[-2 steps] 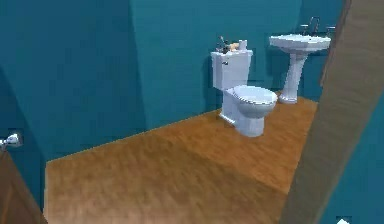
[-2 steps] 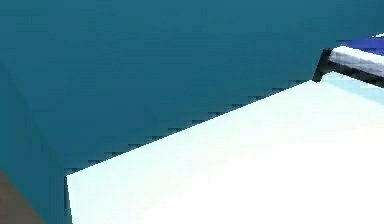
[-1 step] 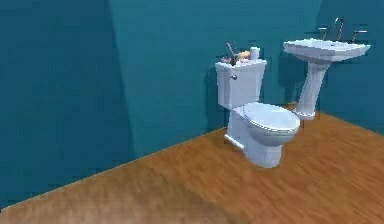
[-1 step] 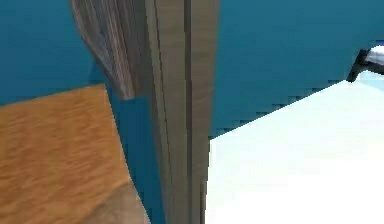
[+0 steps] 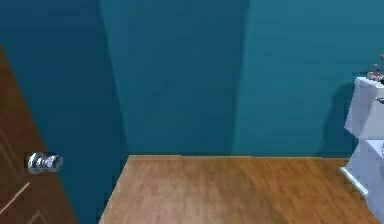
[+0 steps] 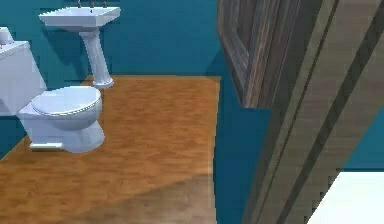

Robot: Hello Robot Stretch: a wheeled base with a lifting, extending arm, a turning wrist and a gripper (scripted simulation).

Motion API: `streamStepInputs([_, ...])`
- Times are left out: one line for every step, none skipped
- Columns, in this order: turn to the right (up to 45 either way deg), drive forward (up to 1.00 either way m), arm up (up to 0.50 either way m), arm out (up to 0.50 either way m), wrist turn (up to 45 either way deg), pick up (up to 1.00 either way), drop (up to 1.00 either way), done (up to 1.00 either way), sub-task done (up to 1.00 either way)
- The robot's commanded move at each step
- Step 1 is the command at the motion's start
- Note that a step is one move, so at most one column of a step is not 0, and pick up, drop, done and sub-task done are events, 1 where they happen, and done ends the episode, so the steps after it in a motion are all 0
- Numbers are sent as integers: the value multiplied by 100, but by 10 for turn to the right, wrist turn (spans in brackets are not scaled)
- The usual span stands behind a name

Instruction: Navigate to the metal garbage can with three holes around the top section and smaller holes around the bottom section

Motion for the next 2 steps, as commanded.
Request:
streamStepInputs([0, 15, 0, 0, 0, 0, 0, 0, 0])
streamStepInputs([450, 0, 0, 0, 0, 0, 0, 0, 0])
